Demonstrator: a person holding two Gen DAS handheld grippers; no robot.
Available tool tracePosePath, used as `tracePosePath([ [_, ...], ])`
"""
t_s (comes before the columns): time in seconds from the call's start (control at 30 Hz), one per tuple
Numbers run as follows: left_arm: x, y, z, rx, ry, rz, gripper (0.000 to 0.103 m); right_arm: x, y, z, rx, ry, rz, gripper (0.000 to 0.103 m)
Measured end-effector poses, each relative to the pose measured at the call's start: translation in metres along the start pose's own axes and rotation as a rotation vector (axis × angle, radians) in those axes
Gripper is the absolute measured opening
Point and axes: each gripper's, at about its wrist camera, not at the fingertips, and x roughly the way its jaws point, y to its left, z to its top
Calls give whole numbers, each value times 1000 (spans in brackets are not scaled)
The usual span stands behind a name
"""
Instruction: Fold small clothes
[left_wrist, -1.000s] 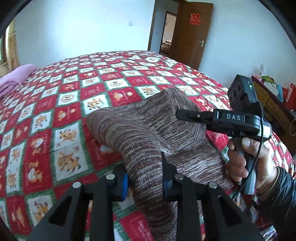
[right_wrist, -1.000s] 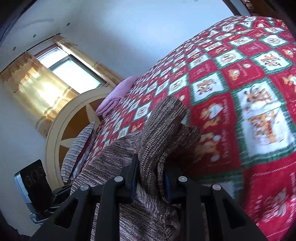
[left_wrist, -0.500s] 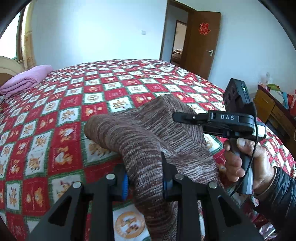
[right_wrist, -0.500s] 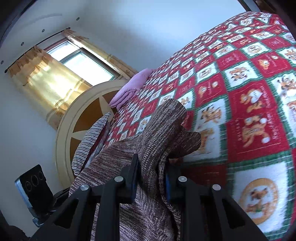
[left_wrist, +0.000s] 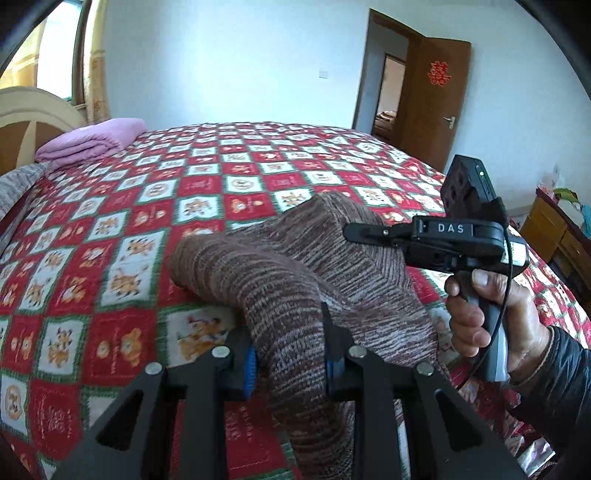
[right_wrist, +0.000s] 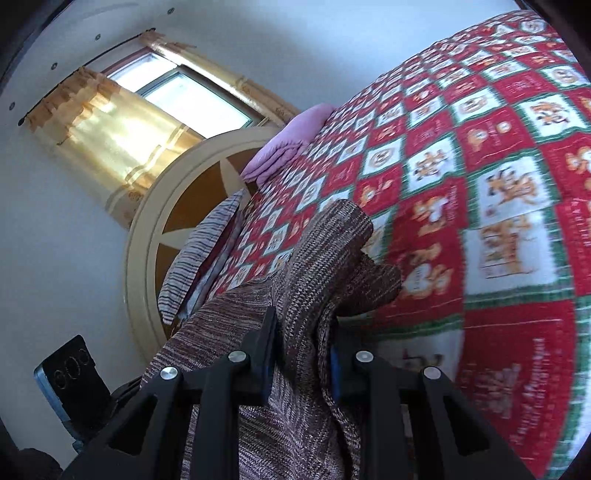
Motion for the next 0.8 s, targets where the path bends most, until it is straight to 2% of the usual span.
tracePosePath([
  [0.43,-28,39,-20,-64,-42,51,28,48,40,-5,-49,71,35,23],
  [0.8,-35,70,-47,-95,-16,96,28,96,53,-15,-61,159,40,23],
])
